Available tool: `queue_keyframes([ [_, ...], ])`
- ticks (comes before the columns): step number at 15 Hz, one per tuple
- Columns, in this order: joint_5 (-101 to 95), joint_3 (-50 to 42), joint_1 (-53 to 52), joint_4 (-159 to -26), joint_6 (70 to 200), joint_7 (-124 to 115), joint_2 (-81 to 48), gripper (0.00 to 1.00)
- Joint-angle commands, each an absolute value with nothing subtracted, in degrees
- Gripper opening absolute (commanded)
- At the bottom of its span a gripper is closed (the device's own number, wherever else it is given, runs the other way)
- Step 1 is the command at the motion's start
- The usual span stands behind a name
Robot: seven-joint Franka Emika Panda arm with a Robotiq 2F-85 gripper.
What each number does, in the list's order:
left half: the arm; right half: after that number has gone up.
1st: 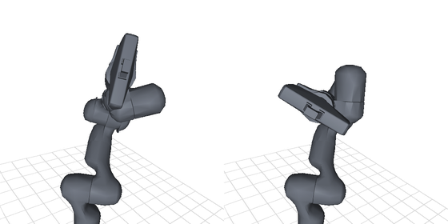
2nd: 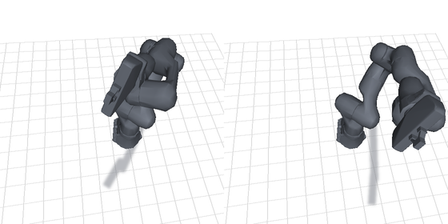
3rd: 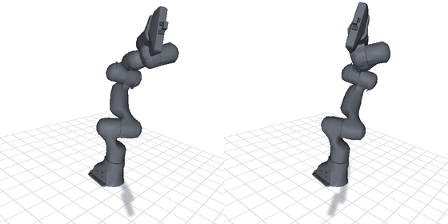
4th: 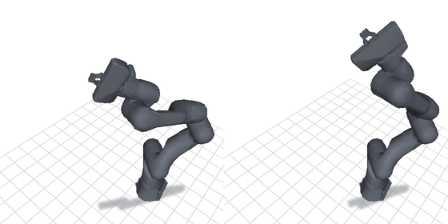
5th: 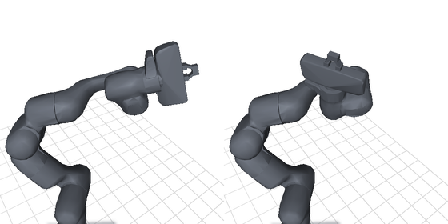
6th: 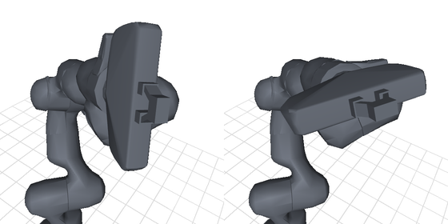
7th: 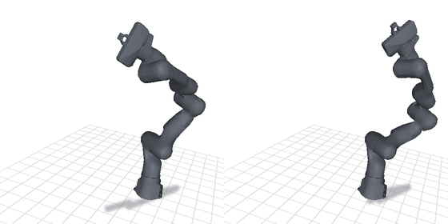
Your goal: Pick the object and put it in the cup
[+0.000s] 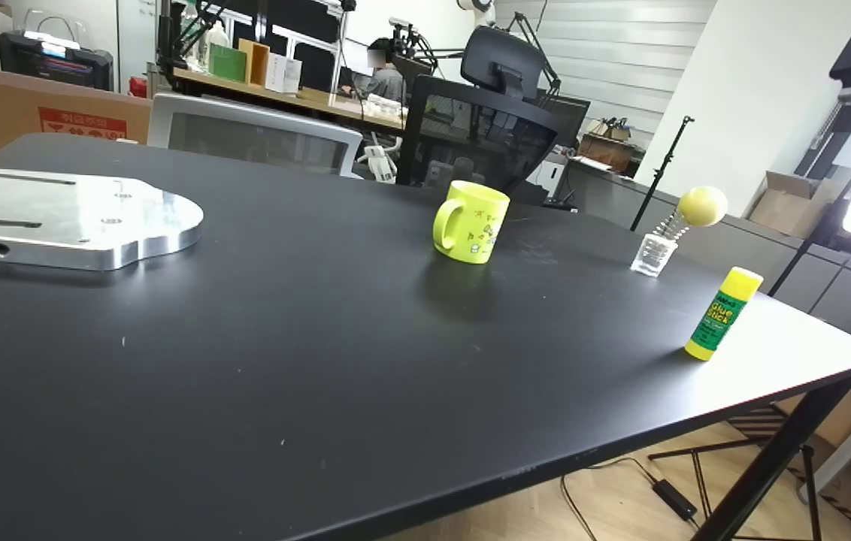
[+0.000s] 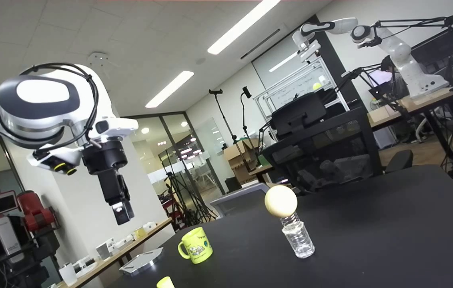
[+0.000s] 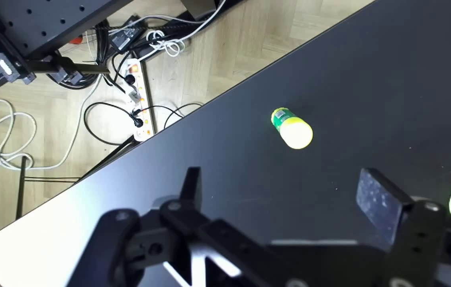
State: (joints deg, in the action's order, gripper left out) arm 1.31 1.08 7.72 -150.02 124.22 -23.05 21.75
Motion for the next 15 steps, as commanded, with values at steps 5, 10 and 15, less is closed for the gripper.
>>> queue_keyframes([
  [5, 1.03, 1.19, 7.82, -152.81, 129.24, -25.02, 20.72, 1.00],
  [10, 0.39, 2.19, 8.38, -152.83, 130.73, -28.51, 20.23, 1.00],
  [15, 2.54, 4.15, 8.84, -153.62, 138.91, -43.62, 16.99, 1.00],
])
